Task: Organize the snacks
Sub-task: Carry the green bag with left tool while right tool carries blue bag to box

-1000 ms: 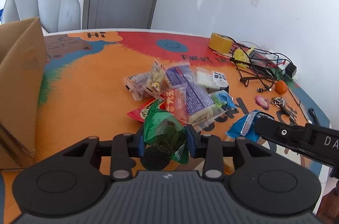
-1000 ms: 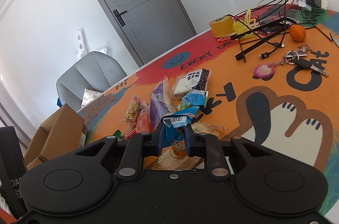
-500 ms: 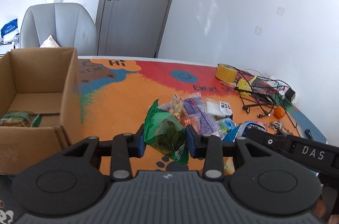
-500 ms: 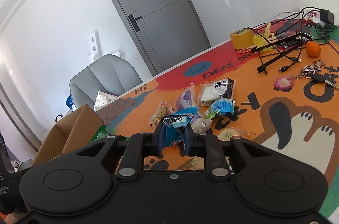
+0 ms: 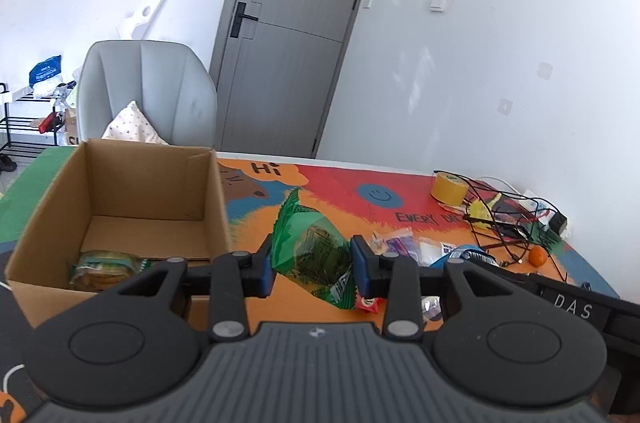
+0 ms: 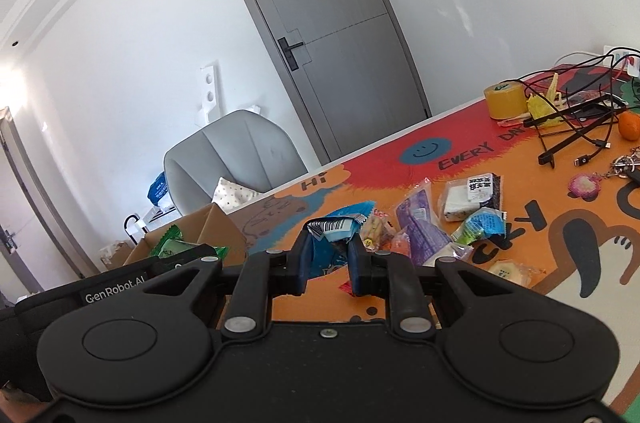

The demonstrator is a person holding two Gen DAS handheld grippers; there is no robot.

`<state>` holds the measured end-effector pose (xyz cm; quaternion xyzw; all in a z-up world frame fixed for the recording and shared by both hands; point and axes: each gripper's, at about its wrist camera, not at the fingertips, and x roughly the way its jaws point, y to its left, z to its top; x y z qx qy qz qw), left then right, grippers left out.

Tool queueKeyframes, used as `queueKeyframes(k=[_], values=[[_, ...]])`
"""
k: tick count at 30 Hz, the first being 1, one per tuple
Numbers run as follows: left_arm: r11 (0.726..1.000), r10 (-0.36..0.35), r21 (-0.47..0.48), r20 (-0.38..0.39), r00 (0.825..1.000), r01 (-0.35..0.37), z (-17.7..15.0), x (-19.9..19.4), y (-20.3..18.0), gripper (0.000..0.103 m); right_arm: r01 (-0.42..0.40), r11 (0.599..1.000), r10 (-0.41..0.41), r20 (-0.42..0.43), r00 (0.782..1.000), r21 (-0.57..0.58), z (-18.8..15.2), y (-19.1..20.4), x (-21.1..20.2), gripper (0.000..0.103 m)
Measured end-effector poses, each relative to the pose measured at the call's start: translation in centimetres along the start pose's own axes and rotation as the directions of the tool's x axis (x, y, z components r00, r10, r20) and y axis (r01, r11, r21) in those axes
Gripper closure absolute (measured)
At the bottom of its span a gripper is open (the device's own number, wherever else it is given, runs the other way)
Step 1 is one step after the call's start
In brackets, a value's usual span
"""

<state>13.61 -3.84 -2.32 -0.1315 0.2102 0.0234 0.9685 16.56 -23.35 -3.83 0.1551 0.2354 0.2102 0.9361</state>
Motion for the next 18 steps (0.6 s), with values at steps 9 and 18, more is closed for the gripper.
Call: queueKeyframes(k=[9,18], values=[[0.998,0.048,-0.043,0.028,0.998,-0.047,0.9,-1.7,2.9,0.066,-0.050,0.998,0.051,0.007,0.999,-0.030,0.2,2.7,0.6,0.083],[0.993,0.099,-0.071,0.034,0.994,-0.097,1.5,-2.1,5.1,0.066,-0.096,0.994,0.096,0.001,0.995,-0.047,0.2,4.7,1.6,0.083]])
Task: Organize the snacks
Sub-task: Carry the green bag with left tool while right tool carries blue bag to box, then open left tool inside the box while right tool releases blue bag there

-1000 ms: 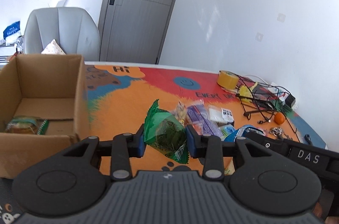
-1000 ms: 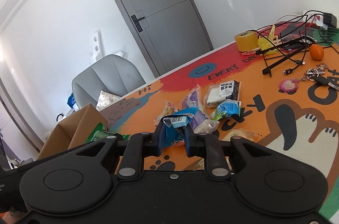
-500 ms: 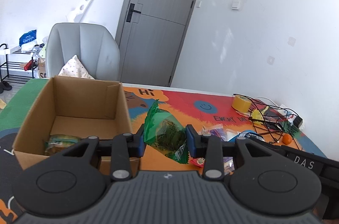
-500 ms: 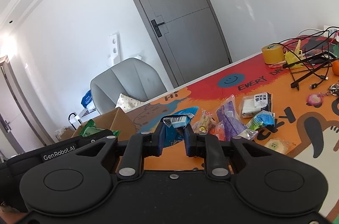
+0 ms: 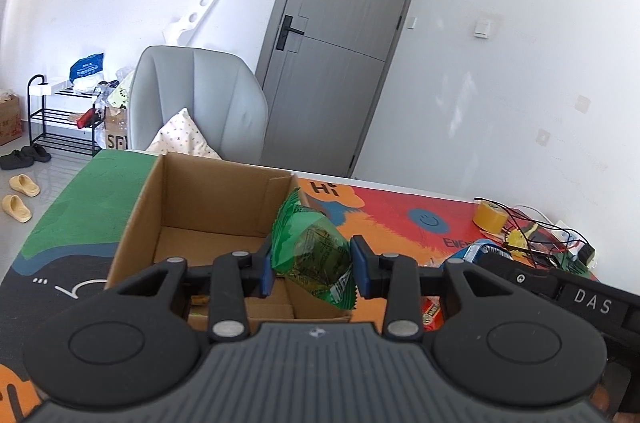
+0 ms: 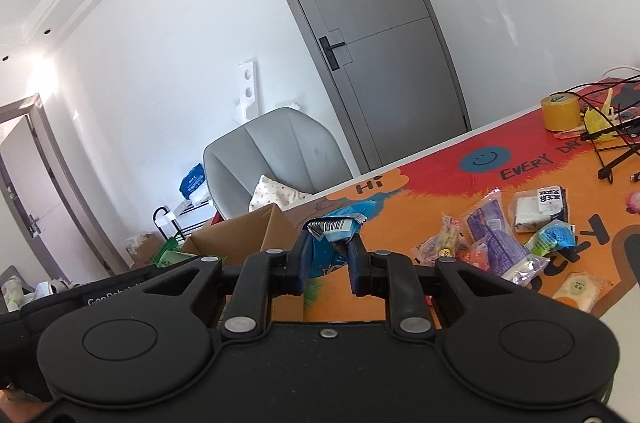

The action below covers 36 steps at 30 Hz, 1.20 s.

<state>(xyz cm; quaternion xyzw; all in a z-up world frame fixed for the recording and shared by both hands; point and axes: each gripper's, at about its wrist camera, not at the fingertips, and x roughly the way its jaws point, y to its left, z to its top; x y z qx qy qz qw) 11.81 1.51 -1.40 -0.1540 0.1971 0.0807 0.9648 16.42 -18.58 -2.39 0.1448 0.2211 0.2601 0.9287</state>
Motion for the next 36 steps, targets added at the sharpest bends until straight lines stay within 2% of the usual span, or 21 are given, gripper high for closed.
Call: queueKeyframes(k=[12,16,21,23,27,31,36], values=[[0.996,0.031,-0.082,-0.022,0.999,-0.033,0.2,1.2,3.0,0.066,-0.055,0.998,0.055,-0.022,0.998,-0.031,0.1,2.5,2.2,0.083],[0.992,0.051,-0.114,-0.039,0.998,-0.055,0.4,1.8,4.1,0.057,-0.068,0.997,0.067,-0.029,0.997,-0.039,0.2,3.3,3.0,0.083],[0.984,0.077,-0.158,-0.040,0.996,-0.083,0.6,1.5,5.8,0.053,-0.092,0.994,0.090,-0.043,0.995,-0.052,0.3,4.4,4.1,0.083],[0.981,0.091,-0.170,-0.033,0.995,-0.095,0.8,1.2,6.3,0.046,-0.101,0.993,0.098,-0.051,0.994,-0.056,0.3,4.8,4.5,0.083],[0.975,0.120,-0.185,-0.019,0.993,-0.122,1.2,0.7,7.2,0.040,-0.121,0.991,0.117,-0.065,0.991,-0.062,0.2,5.7,5.4,0.083],[0.972,0.142,-0.189,-0.003,0.990,-0.140,1.5,0.1,7.9,0.028,-0.144,0.987,0.138,-0.090,0.986,-0.066,-0.1,6.8,6.3,0.082],[0.970,0.154,-0.189,-0.005,0.988,-0.152,1.7,-0.3,8.3,0.025,-0.165,0.986,0.160,-0.119,0.980,-0.038,-0.2,7.0,6.6,0.074]])
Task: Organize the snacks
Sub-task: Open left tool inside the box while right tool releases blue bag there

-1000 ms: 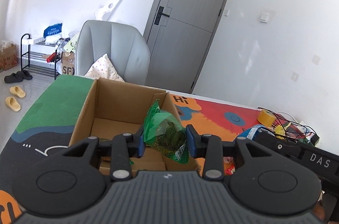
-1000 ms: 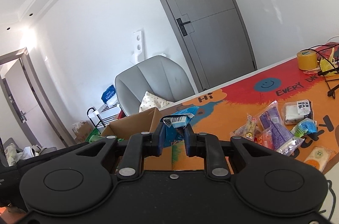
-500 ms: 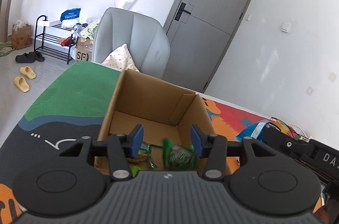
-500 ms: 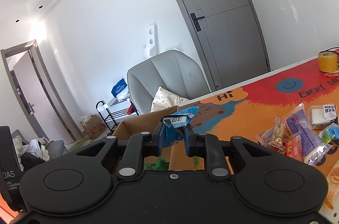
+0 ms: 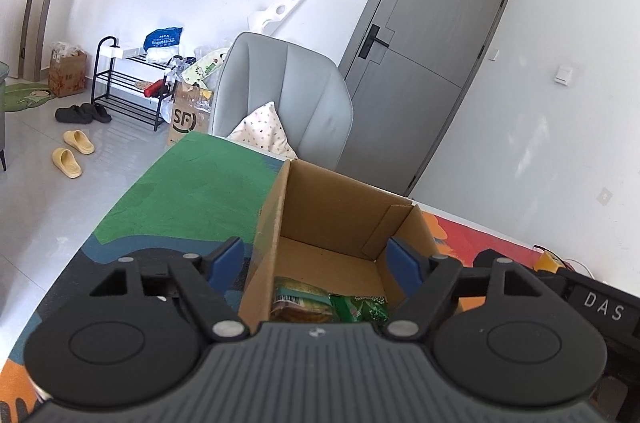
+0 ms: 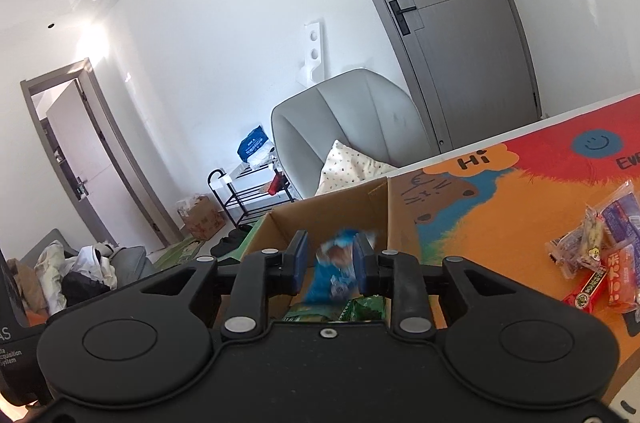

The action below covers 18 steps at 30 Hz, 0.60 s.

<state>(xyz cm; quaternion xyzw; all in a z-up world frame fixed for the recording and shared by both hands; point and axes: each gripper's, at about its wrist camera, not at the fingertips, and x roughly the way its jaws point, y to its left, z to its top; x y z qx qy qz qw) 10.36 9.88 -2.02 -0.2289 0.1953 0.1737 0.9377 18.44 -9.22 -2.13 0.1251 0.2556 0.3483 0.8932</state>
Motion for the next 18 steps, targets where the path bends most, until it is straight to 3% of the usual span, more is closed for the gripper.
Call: queueKeyframes(k=[3,5,8,18], values=[[1.000,0.008,0.002,0.009,1.000,-0.008,0.0,-0.3,0.0,0.019,0.024,1.000,-0.024,0.006,1.000,0.004,0.1,-0.2,-0.7,0.070],[1.000,0.020,0.002,0.010,1.000,-0.020,0.0,-0.5,-0.2,0.016,0.050,0.999,-0.050,0.012,0.999,0.006,0.1,-0.4,-1.3,0.060],[0.999,0.037,0.013,0.006,0.999,-0.037,-0.2,-0.8,-0.7,0.014,0.086,0.996,-0.086,0.021,0.996,0.010,0.0,-1.0,-2.6,0.048],[0.998,0.026,0.059,-0.028,0.999,-0.025,-0.9,-2.1,-3.1,0.009,0.189,0.980,-0.191,0.027,0.981,0.055,-0.3,-3.5,-6.7,0.027]])
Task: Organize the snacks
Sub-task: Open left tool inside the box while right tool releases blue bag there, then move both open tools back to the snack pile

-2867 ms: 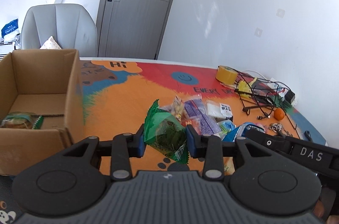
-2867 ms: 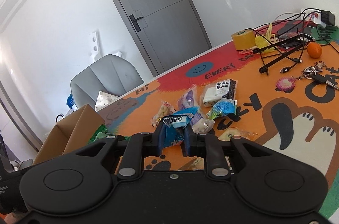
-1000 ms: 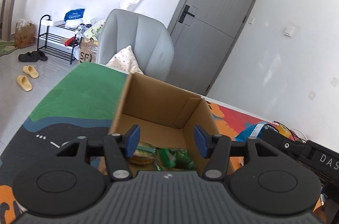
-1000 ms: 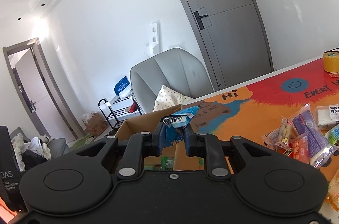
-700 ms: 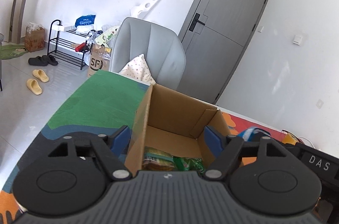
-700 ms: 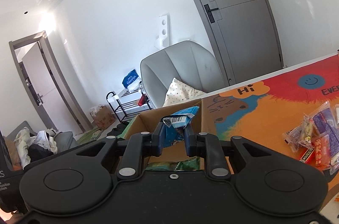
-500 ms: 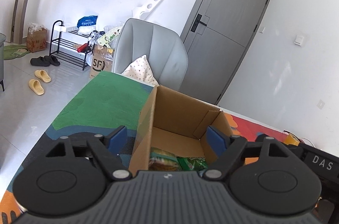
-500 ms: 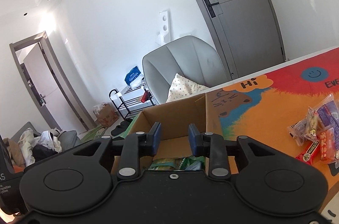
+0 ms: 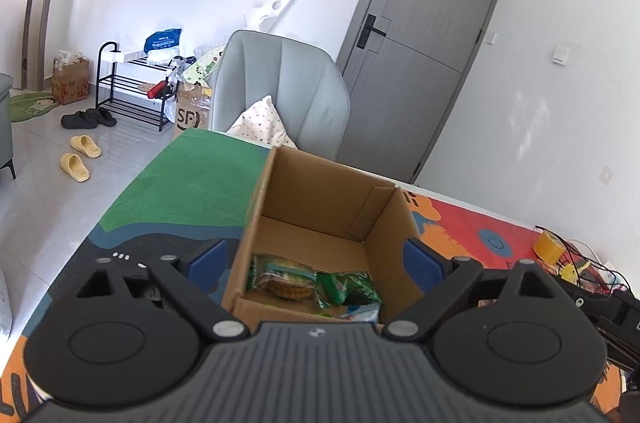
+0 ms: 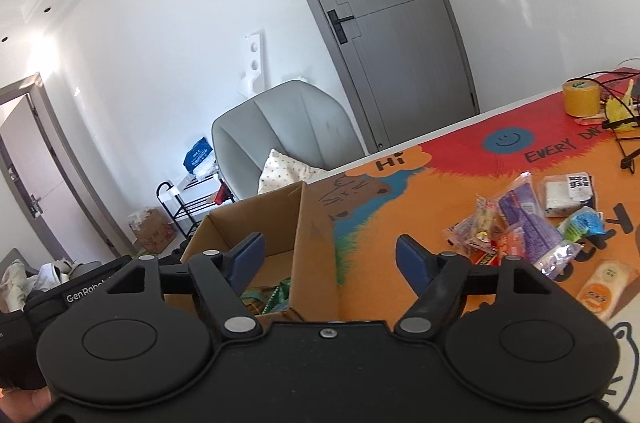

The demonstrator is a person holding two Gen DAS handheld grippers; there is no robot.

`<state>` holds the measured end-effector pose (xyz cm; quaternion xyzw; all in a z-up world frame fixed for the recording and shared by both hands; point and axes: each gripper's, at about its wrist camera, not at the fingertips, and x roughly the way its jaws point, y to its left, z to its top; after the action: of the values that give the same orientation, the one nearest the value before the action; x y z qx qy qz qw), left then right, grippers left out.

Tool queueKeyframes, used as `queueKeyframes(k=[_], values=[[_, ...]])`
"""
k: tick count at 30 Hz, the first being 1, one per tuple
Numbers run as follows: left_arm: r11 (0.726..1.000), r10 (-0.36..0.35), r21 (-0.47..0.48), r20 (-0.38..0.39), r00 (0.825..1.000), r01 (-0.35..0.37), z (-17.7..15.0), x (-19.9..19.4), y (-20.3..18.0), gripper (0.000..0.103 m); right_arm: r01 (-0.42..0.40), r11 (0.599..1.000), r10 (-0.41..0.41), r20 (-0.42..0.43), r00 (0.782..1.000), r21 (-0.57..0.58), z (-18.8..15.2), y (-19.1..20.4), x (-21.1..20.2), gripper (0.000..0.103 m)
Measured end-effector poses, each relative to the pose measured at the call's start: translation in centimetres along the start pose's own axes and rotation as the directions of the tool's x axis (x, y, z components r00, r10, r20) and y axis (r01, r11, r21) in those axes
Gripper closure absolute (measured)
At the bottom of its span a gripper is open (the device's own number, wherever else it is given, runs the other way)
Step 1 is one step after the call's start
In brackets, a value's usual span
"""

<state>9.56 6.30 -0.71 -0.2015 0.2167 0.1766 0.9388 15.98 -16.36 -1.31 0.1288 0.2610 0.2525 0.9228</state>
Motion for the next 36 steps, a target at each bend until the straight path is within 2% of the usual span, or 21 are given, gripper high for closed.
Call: queueKeyframes(k=[10,16,22,26,30,36], values=[[0.994,-0.041,0.099,-0.020,0.999,0.043,-2.0,-1.6,-4.2,0.009,0.092,0.996,-0.092,0.050,0.994,0.008,-0.3,-2.9,-3.3,0.001],[0.985,-0.088,0.143,-0.039,0.995,0.093,-3.2,-2.1,-6.2,0.009,0.135,0.990,-0.137,0.066,0.988,0.032,-0.6,-5.1,-4.6,0.000],[0.975,-0.105,0.190,-0.044,0.993,0.112,-3.9,-2.1,-8.2,0.009,0.163,0.985,-0.167,0.078,0.983,0.053,-0.9,-6.8,-5.4,0.000],[0.967,-0.168,0.183,-0.071,0.983,0.178,-4.3,-2.1,-8.9,0.010,0.183,0.981,-0.188,0.080,0.979,0.067,-1.0,-7.8,-5.9,0.000],[0.957,-0.172,0.226,-0.055,0.984,0.180,-5.0,-2.1,-10.4,0.010,0.211,0.974,-0.217,0.076,0.973,0.081,-1.2,-8.9,-6.2,0.000],[0.949,-0.203,0.232,-0.070,0.977,0.214,-5.7,-1.4,-11.8,0.010,0.246,0.964,-0.252,0.059,0.966,0.100,-1.6,-10.6,-6.4,0.000]])
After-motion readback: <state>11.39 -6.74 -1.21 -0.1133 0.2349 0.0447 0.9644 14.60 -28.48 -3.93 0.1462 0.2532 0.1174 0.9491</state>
